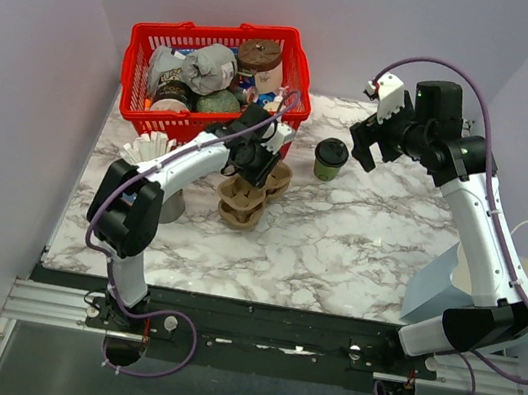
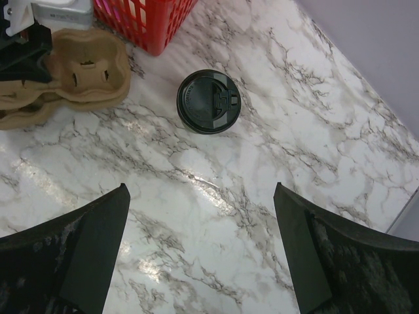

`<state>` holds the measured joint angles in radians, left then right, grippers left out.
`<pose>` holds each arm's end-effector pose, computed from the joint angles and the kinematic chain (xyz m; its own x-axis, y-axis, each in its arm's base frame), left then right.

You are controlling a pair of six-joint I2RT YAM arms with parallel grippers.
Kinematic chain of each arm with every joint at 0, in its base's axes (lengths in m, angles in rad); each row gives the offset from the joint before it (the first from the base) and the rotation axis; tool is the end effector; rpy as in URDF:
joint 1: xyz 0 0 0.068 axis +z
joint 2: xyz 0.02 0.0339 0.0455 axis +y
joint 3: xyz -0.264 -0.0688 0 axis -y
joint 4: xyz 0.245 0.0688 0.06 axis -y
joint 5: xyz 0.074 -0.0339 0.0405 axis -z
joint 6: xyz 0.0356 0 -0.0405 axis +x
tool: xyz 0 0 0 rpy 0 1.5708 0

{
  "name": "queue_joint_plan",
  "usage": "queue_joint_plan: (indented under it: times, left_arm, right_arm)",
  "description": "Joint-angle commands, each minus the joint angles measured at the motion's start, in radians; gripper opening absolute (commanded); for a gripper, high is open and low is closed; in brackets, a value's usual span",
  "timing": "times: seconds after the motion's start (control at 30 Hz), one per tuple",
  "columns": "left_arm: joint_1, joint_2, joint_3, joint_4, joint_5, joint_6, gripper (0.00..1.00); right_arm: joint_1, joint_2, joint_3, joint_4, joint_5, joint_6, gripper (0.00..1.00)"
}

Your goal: Pack the takeout coffee

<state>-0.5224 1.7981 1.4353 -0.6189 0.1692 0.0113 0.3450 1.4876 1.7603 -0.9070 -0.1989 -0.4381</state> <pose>0.3354 -0.2000 0.2492 -0.7140 0.4240 -0.5572 0.5810 0.8028 -0.1337 0.2852 0.1100 0.4358 -0.3008 -0.5500 -0.7791 -0.6724 0.7016 -0.2357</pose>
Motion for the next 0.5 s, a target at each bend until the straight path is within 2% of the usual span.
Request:
queue_joint_plan:
  times: [0.0, 0.17, 0.33, 0.47]
  left_arm:
    - [0.002, -0.066, 0.057, -0.062, -0.007, 0.016, 0.38]
    - [0.013, -0.124, 0.064, -0.153, -0.005, 0.082, 0.32]
    - [0.016, -0.290, -0.067, -0.229, 0.152, 0.234, 0.29]
    - [0.018, -0.411, -0.177, -0.321, 0.181, 0.377, 0.29]
  right_arm:
    - [-0.001, 0.014, 0.005, 0.000, -0.011, 0.001, 1.00]
    - [-0.001, 0.016, 0.008, 0.000, -0.016, 0.002, 1.00]
    - [-0.001, 0.022, 0.005, 0.002, -0.020, -0.001, 1.00]
    - [-0.003, 0.026, 0.010, -0.001, -0.028, 0.002, 1.00]
